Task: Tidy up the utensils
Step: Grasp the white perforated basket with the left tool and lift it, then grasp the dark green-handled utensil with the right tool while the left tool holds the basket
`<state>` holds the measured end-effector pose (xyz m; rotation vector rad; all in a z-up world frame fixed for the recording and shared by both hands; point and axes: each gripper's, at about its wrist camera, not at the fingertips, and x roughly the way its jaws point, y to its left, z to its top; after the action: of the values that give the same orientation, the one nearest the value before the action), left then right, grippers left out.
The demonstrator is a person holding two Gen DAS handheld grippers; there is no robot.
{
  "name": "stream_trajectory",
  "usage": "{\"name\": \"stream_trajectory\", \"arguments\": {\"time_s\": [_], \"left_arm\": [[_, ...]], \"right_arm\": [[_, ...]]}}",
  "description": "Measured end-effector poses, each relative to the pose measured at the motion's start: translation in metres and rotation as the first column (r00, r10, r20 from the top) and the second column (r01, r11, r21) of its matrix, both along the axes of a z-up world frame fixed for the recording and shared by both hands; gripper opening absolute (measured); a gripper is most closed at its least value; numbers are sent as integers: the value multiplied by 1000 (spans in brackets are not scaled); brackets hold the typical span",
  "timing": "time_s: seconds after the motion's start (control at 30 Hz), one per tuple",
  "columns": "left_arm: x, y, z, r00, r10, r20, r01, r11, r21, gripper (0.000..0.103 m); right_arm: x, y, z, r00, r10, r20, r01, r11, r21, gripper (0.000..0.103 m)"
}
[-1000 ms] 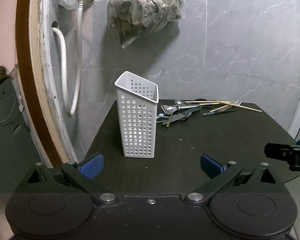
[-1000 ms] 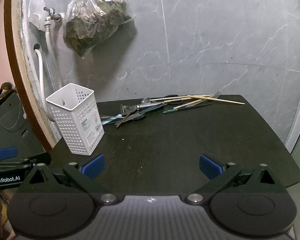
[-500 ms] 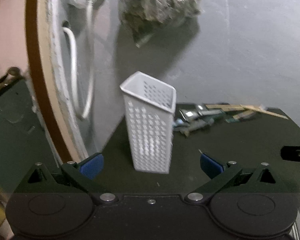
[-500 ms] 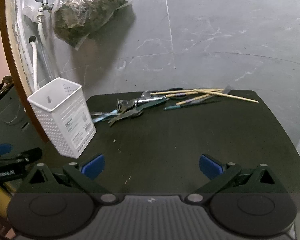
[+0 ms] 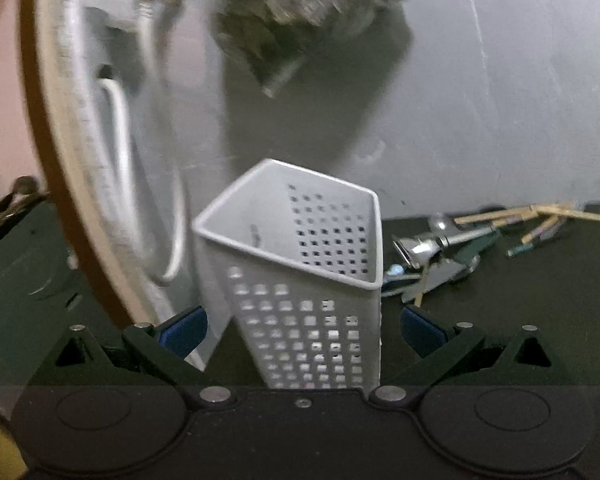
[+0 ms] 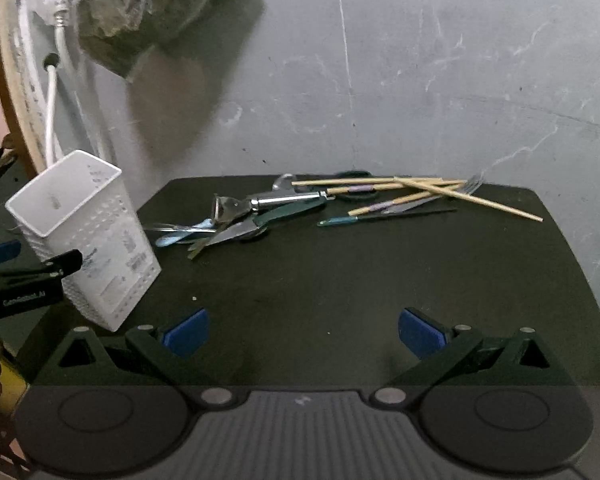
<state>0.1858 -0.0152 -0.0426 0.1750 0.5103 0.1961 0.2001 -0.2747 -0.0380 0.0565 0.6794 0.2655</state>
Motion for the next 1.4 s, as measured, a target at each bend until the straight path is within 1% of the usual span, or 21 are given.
{"name": "stream_trajectory", "arguments": {"time_s": [0.1,0.2,0.27,0.33,0.5,0.67,0.8,0.87,0.97,1.03,1.13,1.17,1.27,1.33,1.4], "left_arm": [[15,8,-5,999,-33,-25,34,999,23,102],[22,21,-5,993,-117,-14,117,993,13,100],[24,30,-4,981,-192,-13,192,981,5,88],[27,35,-5,964,-267,-15,267,963,23,82],[34,55,-4,935,-353,-17,353,935,10,81],[38,65,-3,913,-408,-22,408,913,12,81],[33,69,-4,897,-441,-26,441,897,4,81],[33,71,-4,893,-449,-29,449,894,-5,81],[32,70,-3,901,-433,-26,433,901,-18,81],[31,68,-3,907,-421,-22,421,907,-20,81],[30,61,-3,911,-411,-21,411,911,-1,81],[30,61,-4,912,-410,-21,410,912,0,81],[29,58,-3,918,-396,-20,396,918,0,81],[29,56,-3,923,-384,-20,384,923,-2,81],[28,55,-3,927,-375,-21,375,927,-1,81]], "right_arm": [[15,11,-7,998,-48,-38,49,999,3,103],[26,26,-11,994,-101,-49,102,995,5,103],[33,35,-13,988,-139,-63,140,990,12,103],[40,45,-18,980,-179,-86,180,983,15,103],[45,64,-28,966,-220,-132,226,973,34,103],[62,63,-28,973,-183,-143,200,972,120,103],[102,60,-31,981,-132,-141,158,970,187,103],[125,56,-35,986,-104,-132,133,963,236,103],[156,51,-42,987,-82,-137,119,949,292,101],[178,49,-49,987,-72,-145,115,942,314,95],[202,45,-59,983,-68,-171,124,933,339,85],[207,44,-61,982,-70,-176,127,931,341,84],[221,42,-68,980,-69,-188,131,930,344,75],[228,41,-73,977,-68,-200,136,928,346,65],[233,40,-77,975,-65,-214,140,924,356,60]]}}
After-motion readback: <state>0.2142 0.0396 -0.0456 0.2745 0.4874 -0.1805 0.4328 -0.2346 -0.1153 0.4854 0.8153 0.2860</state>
